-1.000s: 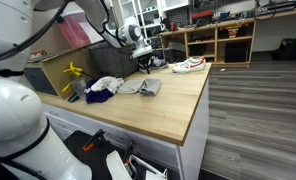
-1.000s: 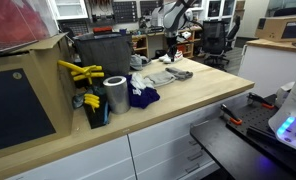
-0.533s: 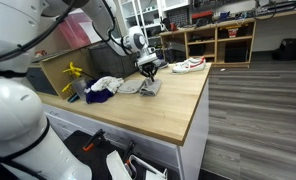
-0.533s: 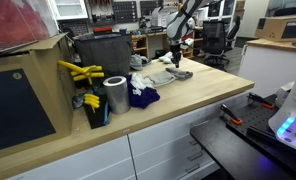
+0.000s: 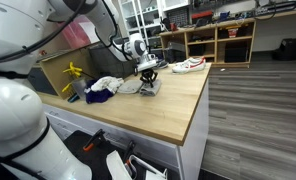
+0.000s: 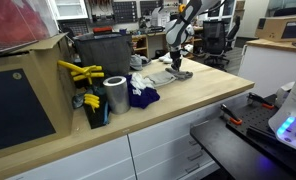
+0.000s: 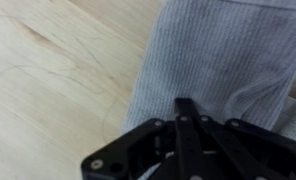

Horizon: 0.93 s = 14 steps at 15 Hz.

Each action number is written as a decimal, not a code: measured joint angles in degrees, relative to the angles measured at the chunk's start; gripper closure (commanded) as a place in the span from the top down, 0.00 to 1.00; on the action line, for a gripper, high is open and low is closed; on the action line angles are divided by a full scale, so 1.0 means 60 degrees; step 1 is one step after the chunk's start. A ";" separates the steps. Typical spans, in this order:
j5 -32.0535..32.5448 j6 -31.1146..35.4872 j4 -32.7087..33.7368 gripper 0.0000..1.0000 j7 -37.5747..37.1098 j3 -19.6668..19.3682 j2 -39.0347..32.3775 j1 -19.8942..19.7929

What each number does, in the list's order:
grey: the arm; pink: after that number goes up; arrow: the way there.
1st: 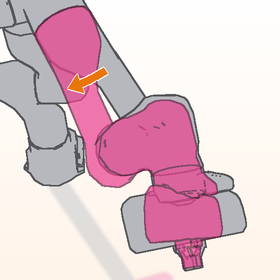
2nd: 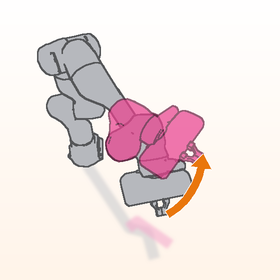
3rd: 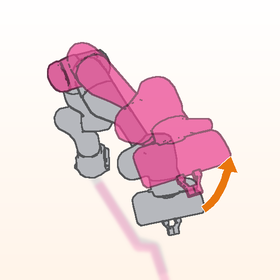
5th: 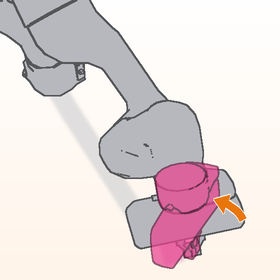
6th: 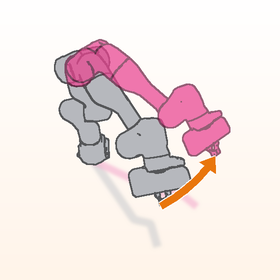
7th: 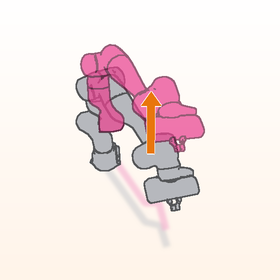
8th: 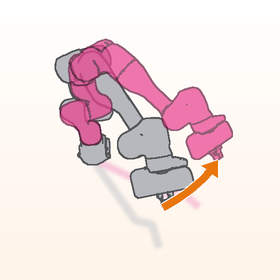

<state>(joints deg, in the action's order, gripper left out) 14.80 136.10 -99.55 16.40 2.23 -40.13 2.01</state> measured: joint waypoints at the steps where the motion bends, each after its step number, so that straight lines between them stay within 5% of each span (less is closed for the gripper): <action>1: 0.0000 0.0000 0.0000 0.00 0.0000 0.0012 0.0001 0.0000; 14: -0.0133 -0.0440 -0.0093 0.00 0.0000 0.0571 0.0243 0.0077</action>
<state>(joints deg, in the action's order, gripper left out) 14.00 133.46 -100.11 16.40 5.66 -38.67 2.47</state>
